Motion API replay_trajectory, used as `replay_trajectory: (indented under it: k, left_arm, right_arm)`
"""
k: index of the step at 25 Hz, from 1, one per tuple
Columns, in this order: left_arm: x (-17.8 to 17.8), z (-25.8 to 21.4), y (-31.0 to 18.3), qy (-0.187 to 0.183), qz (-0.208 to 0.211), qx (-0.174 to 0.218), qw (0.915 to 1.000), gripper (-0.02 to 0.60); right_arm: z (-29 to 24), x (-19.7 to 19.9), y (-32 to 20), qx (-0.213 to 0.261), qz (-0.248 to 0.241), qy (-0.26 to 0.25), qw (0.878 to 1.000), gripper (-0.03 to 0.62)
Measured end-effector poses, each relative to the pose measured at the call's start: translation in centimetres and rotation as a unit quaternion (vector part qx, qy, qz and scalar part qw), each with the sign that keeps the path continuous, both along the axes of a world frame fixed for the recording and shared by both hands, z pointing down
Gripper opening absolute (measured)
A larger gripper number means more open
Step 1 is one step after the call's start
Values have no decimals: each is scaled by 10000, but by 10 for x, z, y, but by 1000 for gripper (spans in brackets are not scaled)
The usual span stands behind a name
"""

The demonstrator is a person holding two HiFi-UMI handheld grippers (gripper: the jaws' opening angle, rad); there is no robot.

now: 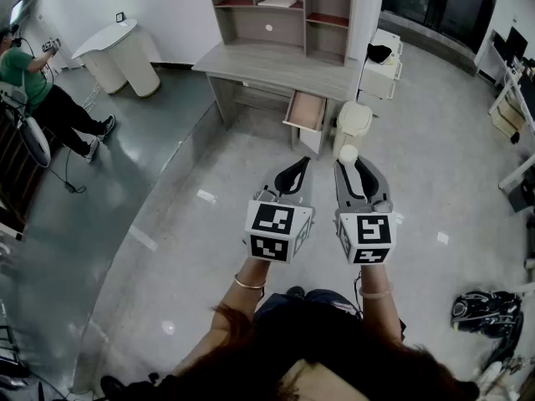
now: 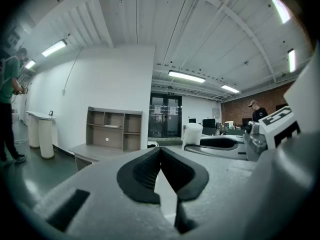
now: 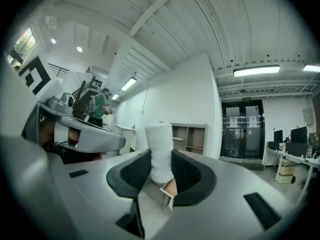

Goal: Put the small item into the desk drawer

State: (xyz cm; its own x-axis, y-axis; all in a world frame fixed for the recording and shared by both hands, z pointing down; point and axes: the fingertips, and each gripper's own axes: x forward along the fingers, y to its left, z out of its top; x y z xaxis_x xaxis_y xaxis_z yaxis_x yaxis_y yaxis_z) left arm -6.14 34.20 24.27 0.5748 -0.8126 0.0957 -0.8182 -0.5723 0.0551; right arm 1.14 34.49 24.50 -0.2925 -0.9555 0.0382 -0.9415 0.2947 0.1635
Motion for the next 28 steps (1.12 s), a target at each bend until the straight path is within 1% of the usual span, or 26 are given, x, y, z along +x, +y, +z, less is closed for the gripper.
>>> replay_trajectory:
  k: [3, 8, 11, 15, 19, 25, 28]
  left_arm:
    - [-2, 2, -4, 47, 2, -22, 10000, 15]
    - [-3, 6, -18, 77, 0, -74, 9999, 15]
    - [1, 9, -30, 61, -1, -98, 9999, 15]
    - [11, 15, -53, 39, -16, -130, 9999, 15]
    - [21, 18, -77, 53, -65, -152, 9998, 15]
    - [44, 18, -127, 45, -135, -219, 9997, 15]
    - [56, 20, -151, 74, -200, -238, 9995, 15]
  right_arm:
    - [3, -3, -4, -86, -18, 110, 9999, 118]
    - [-4, -4, -17, 180, -10, -107, 9998, 118]
    - [-5, -2, -29, 209, -6, -39, 9998, 118]
    - [-1, 4, -53, 249, -53, -30, 9997, 118]
    - [4, 13, -77, 185, -111, -57, 9998, 118]
    - [14, 35, -127, 39, -201, 14, 9998, 117]
    - [12, 44, -151, 45, -284, -5, 9996, 118]
